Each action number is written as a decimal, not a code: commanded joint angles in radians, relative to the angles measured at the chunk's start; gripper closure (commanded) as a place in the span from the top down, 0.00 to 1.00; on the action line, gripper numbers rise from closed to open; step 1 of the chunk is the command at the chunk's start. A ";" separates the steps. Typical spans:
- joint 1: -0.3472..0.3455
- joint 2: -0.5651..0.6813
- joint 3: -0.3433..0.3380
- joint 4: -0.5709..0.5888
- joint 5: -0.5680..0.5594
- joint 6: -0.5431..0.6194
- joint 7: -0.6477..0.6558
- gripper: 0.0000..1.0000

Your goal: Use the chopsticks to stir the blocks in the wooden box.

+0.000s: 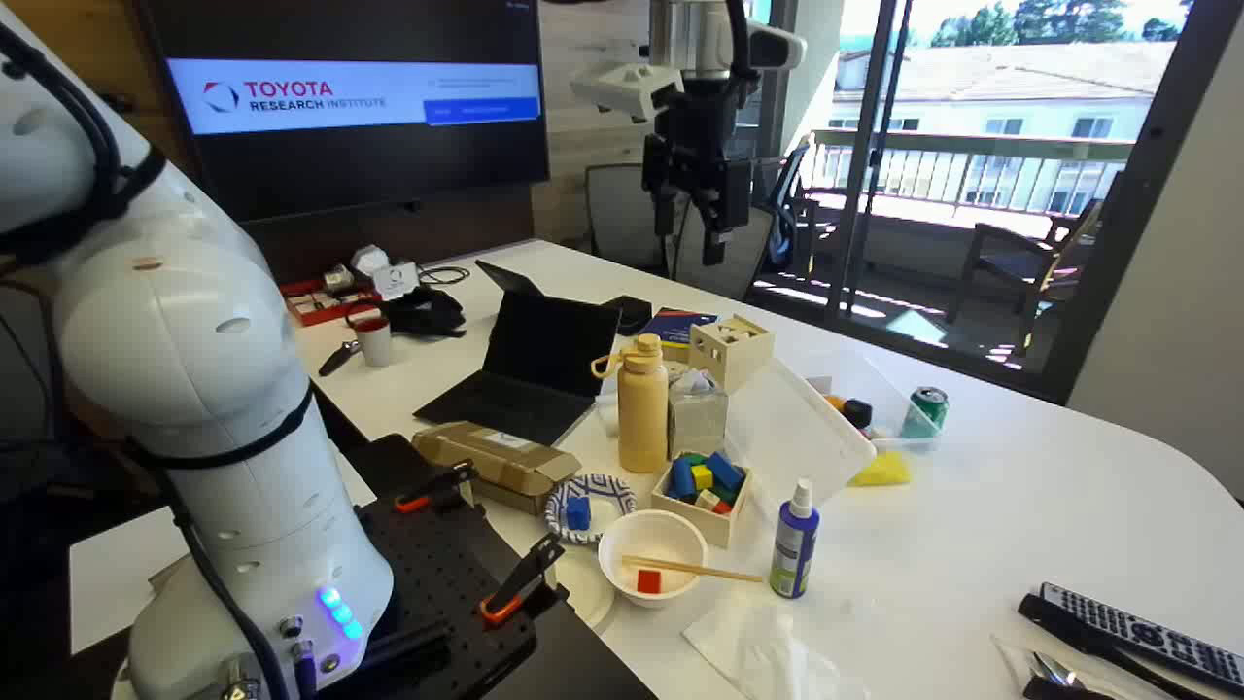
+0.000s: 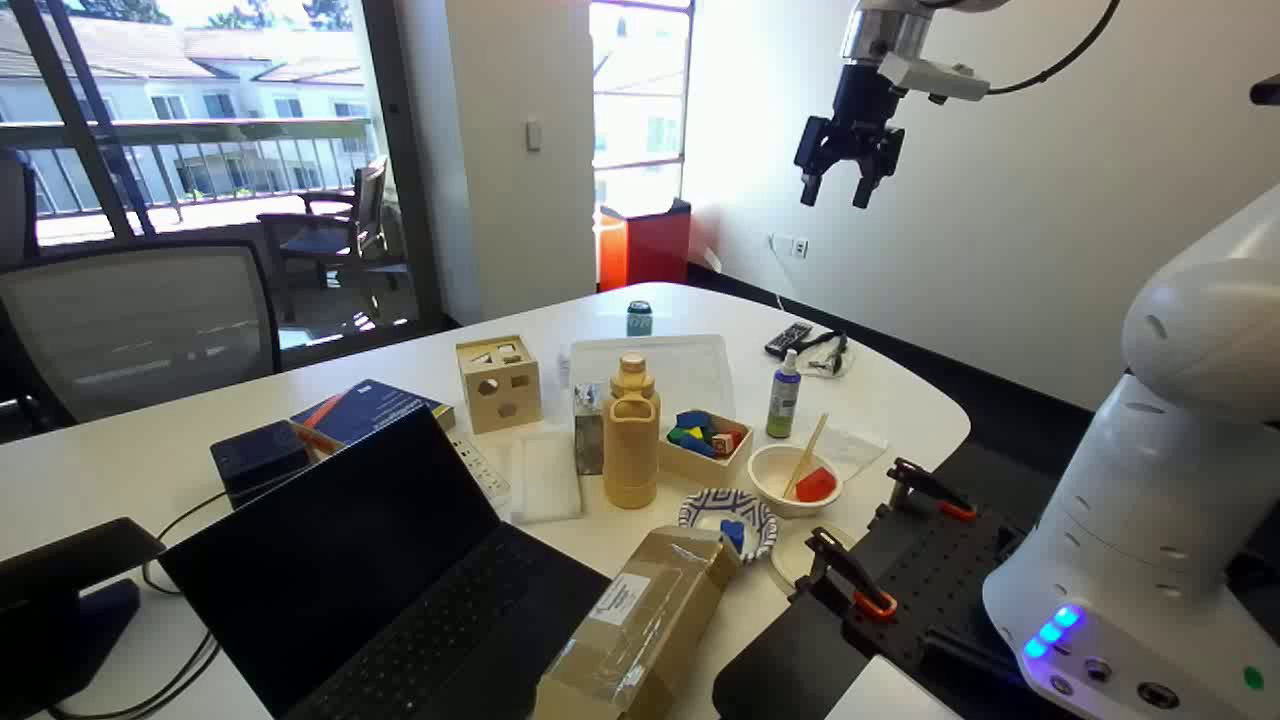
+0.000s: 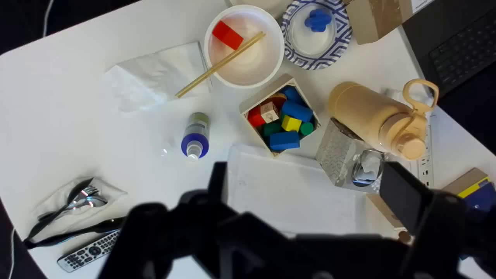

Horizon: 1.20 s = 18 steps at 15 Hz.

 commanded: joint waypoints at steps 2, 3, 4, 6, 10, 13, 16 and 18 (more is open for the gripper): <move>-0.017 0.002 0.015 0.002 0.008 -0.002 -0.007 1.00; -0.017 0.002 0.015 0.002 0.008 -0.002 -0.007 1.00; -0.017 0.002 0.015 0.002 0.008 -0.002 -0.007 1.00; -0.017 0.002 0.015 0.002 0.008 -0.002 -0.007 1.00; -0.062 0.049 0.075 -0.122 -0.038 0.231 0.197 1.00; -0.089 0.113 0.109 -0.199 -0.050 0.395 0.337 1.00; -0.106 0.225 0.119 -0.236 -0.027 0.544 0.454 1.00; -0.113 0.311 0.111 -0.248 -0.010 0.630 0.514 1.00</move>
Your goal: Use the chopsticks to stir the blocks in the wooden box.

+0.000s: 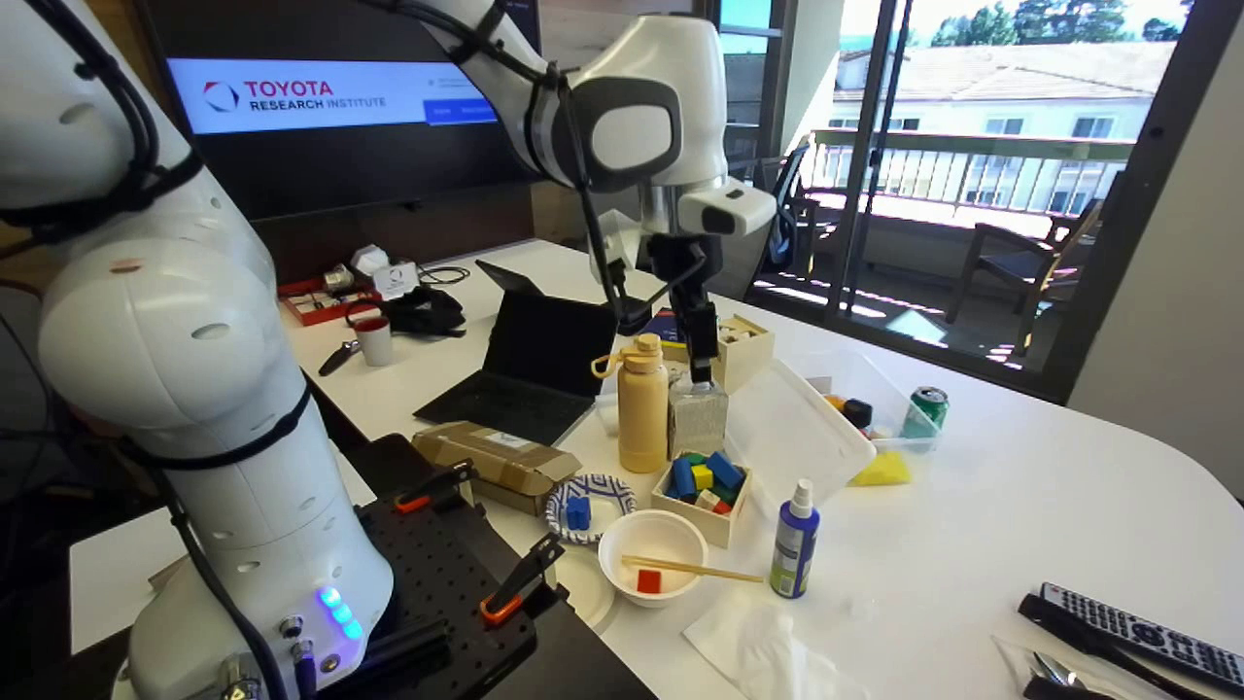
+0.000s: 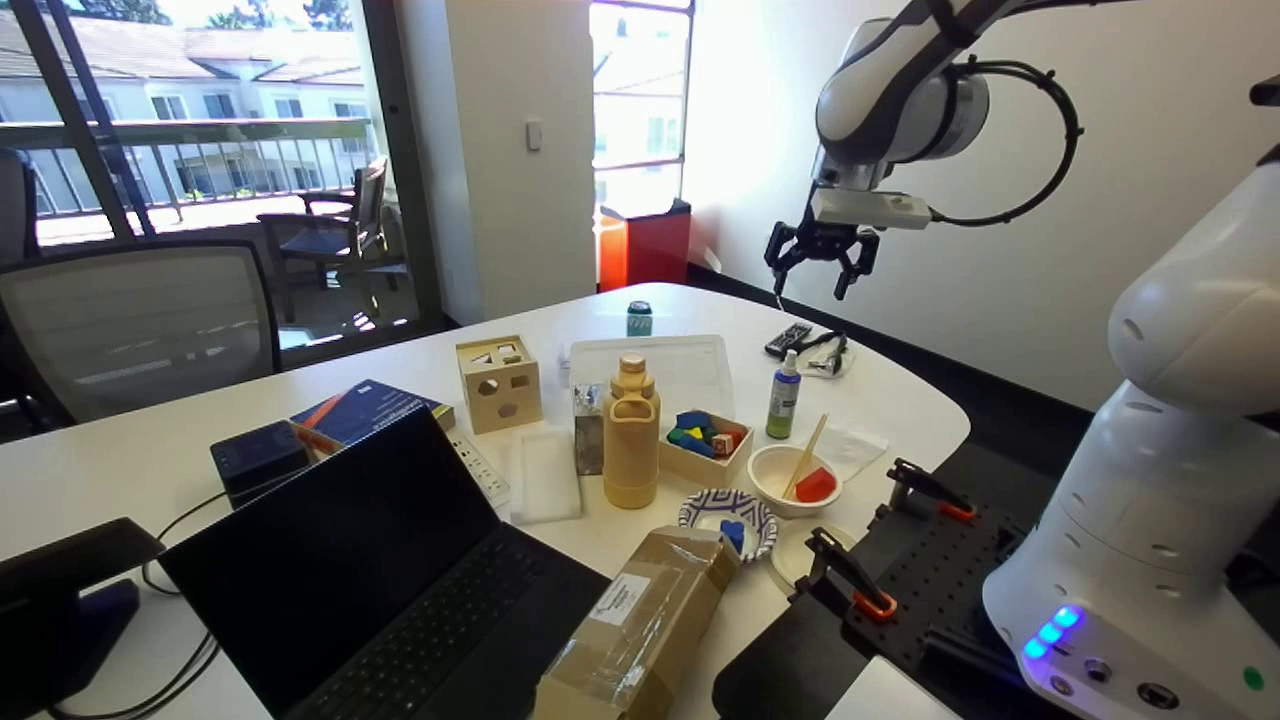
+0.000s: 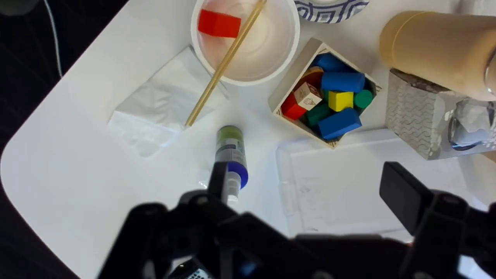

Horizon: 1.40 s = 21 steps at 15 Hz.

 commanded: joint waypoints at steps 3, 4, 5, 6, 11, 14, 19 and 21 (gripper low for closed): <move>-0.028 0.224 -0.009 -0.021 0.044 0.213 0.145 1.00; -0.024 0.268 -0.017 -0.027 0.050 0.263 0.159 1.00; -0.017 0.310 -0.028 -0.028 0.057 0.311 0.171 1.00; -0.008 0.358 -0.039 -0.026 0.072 0.360 0.177 1.00; 0.039 0.552 -0.084 0.018 0.216 0.504 0.148 1.00; 0.042 0.651 -0.073 0.063 0.304 0.535 0.133 1.00; 0.029 0.810 -0.060 0.182 0.364 0.553 0.136 1.00; 0.033 0.852 -0.062 0.219 0.387 0.546 0.134 1.00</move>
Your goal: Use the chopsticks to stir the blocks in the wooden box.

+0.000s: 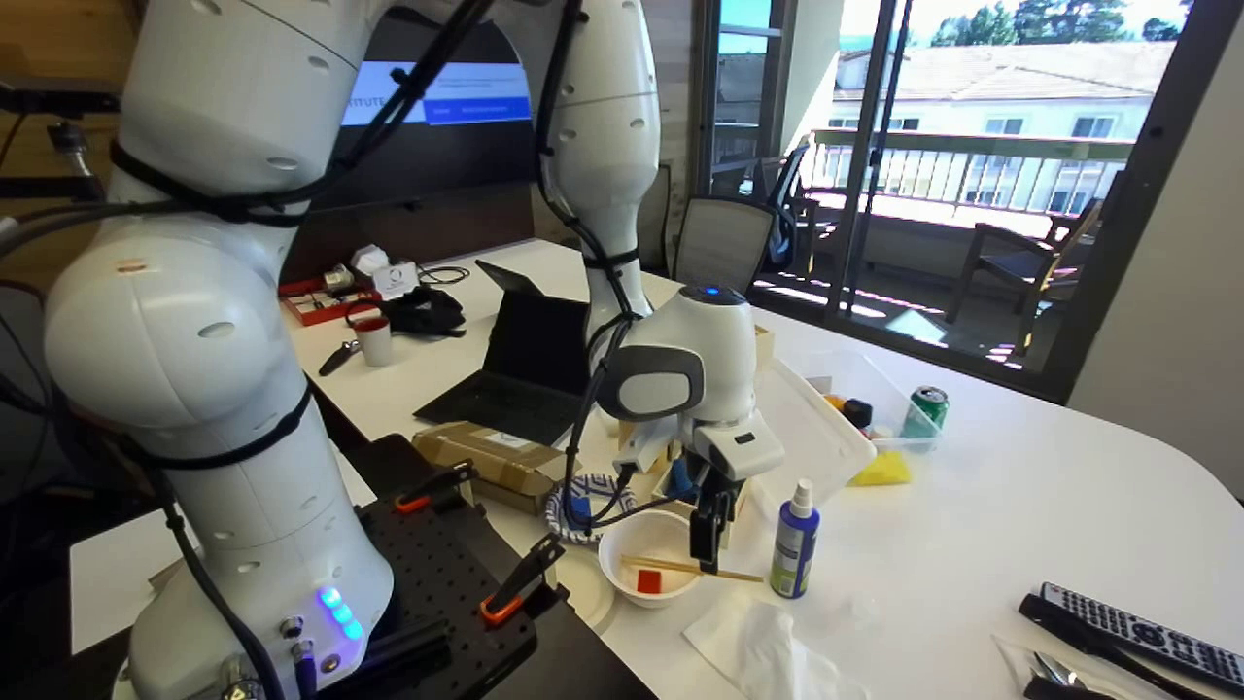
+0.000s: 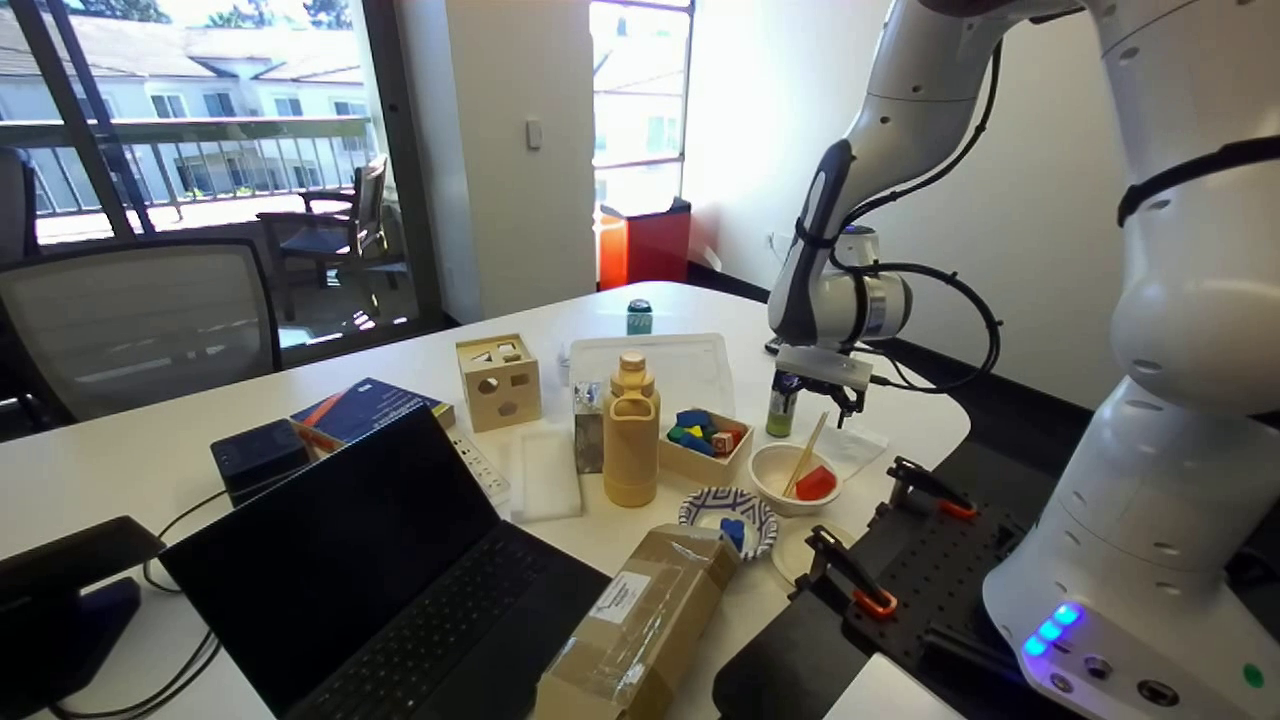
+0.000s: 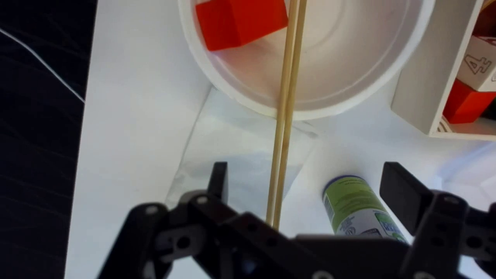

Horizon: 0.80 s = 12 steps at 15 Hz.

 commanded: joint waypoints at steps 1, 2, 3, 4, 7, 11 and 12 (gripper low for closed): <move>0.014 0.088 -0.005 0.079 0.055 0.008 -0.009 1.00; 0.015 0.104 -0.008 0.093 0.063 0.005 -0.010 1.00; 0.018 0.119 -0.011 0.107 0.069 0.004 -0.009 1.00; 0.019 0.133 -0.013 0.118 0.073 0.003 -0.009 1.00; 0.017 0.161 -0.014 0.138 0.086 -0.001 -0.009 1.00; 0.028 0.186 -0.021 0.151 0.094 0.000 -0.008 0.75; 0.028 0.186 -0.019 0.150 0.094 0.001 -0.009 0.74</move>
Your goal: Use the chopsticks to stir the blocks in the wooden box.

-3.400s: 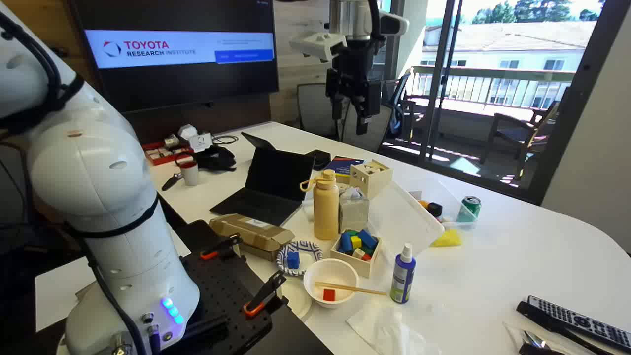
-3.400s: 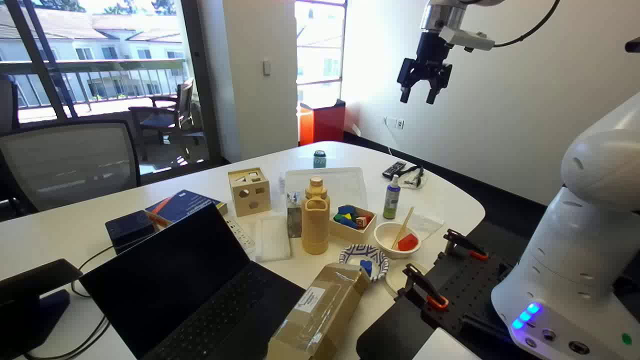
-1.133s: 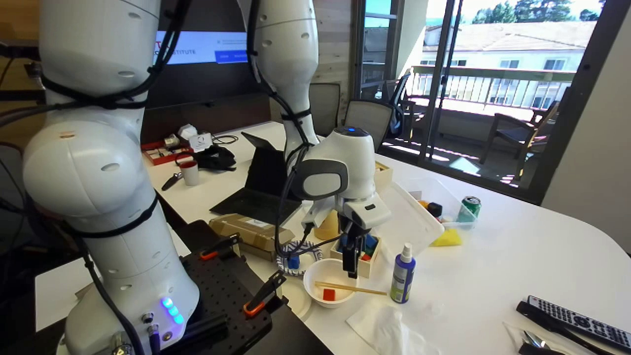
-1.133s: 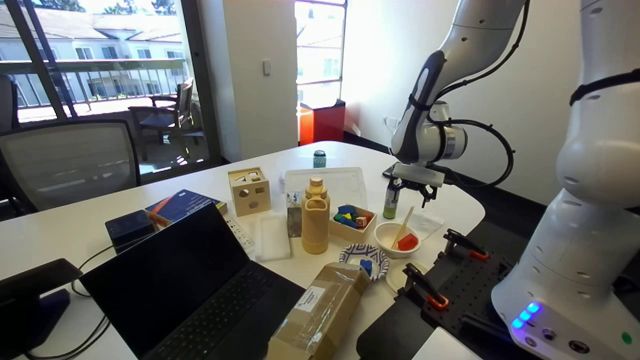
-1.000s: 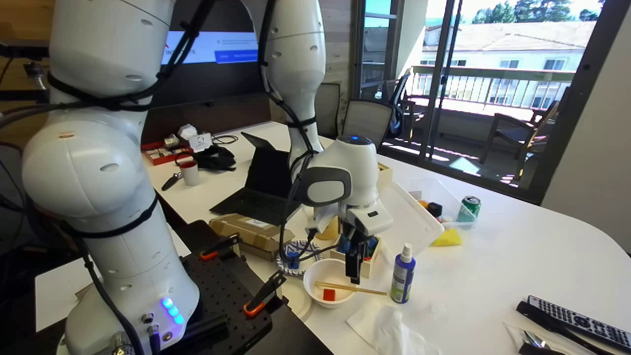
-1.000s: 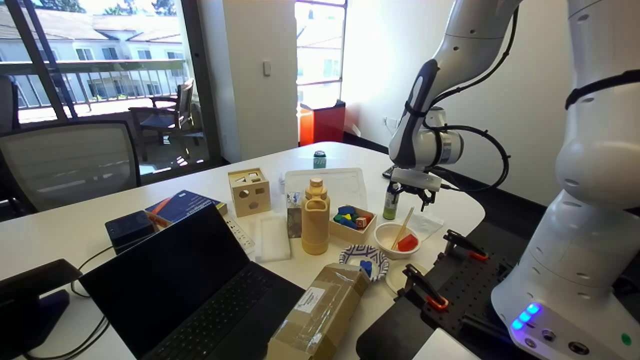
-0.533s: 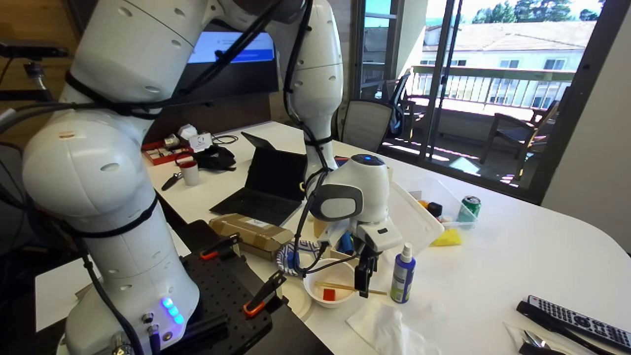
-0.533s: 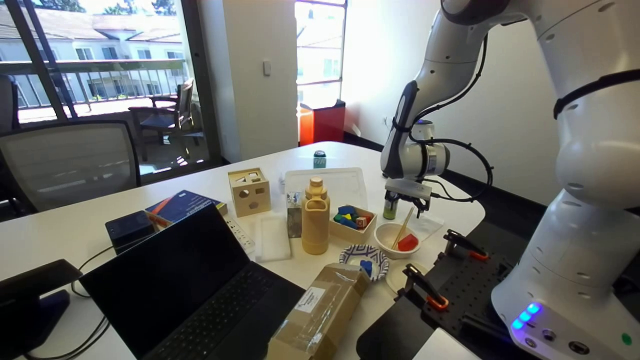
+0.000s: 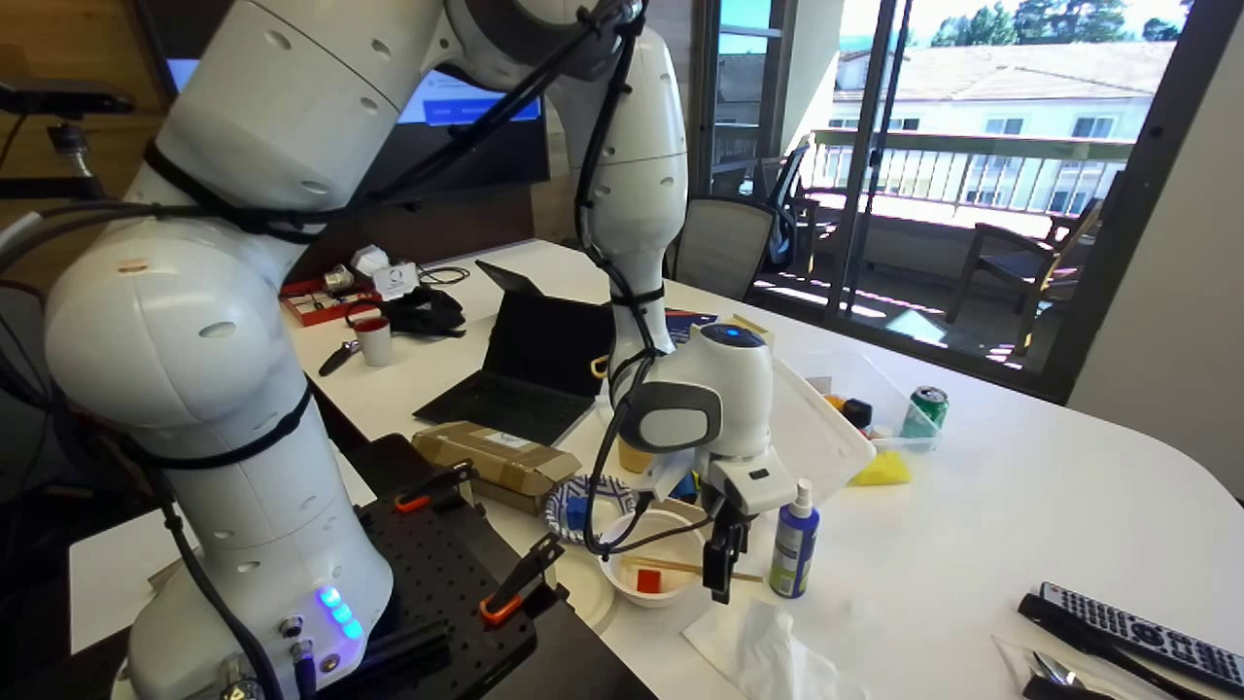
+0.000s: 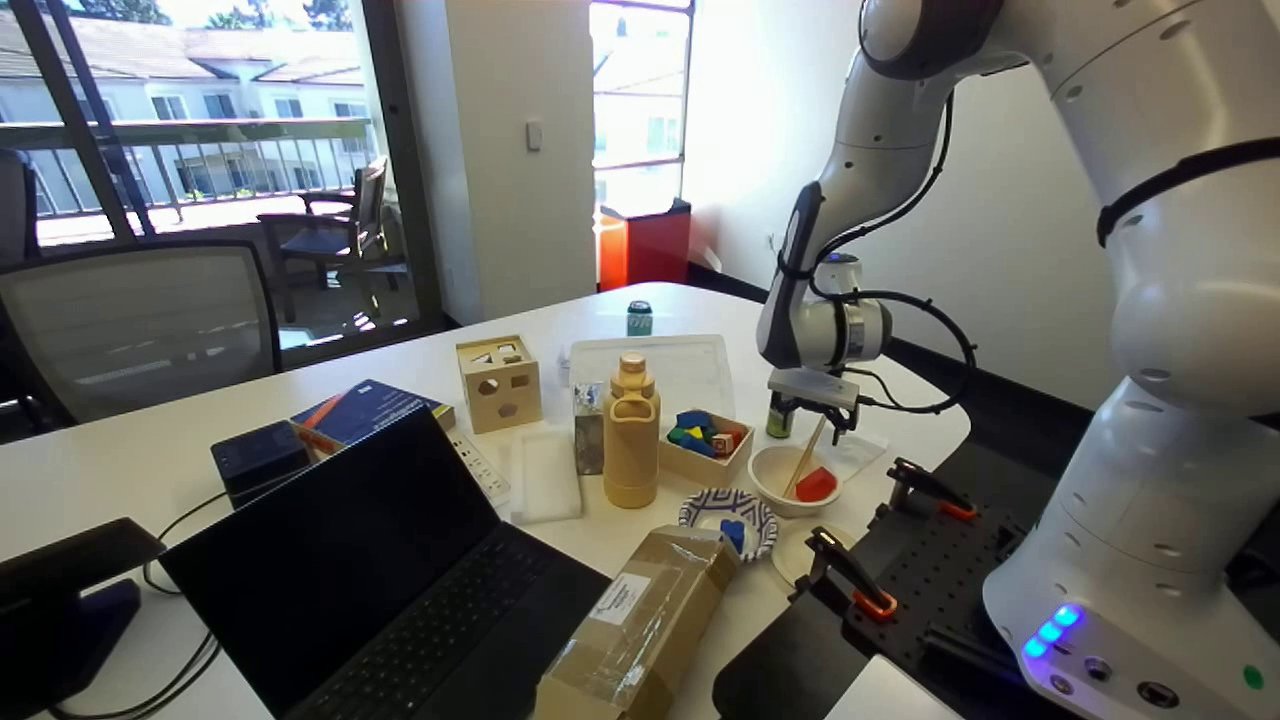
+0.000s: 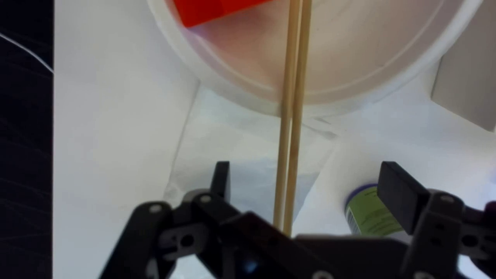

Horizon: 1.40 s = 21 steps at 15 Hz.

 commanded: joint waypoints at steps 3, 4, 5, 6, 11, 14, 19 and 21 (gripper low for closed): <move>0.035 0.003 -0.014 0.007 0.030 0.005 -0.010 0.51; 0.043 -0.004 -0.017 0.002 0.029 0.007 -0.011 0.42; 0.049 -0.007 -0.020 0.000 0.028 0.007 -0.011 0.35; 0.056 -0.009 -0.025 0.000 0.027 0.007 -0.011 0.27; 0.075 -0.014 -0.043 -0.009 0.026 0.001 -0.012 0.00; 0.109 -0.104 -0.059 -0.080 0.020 0.000 -0.021 0.03; 0.381 -0.282 -0.259 -0.256 -0.016 0.048 0.013 0.03; 0.537 -0.294 -0.395 -0.300 -0.039 0.165 0.053 0.03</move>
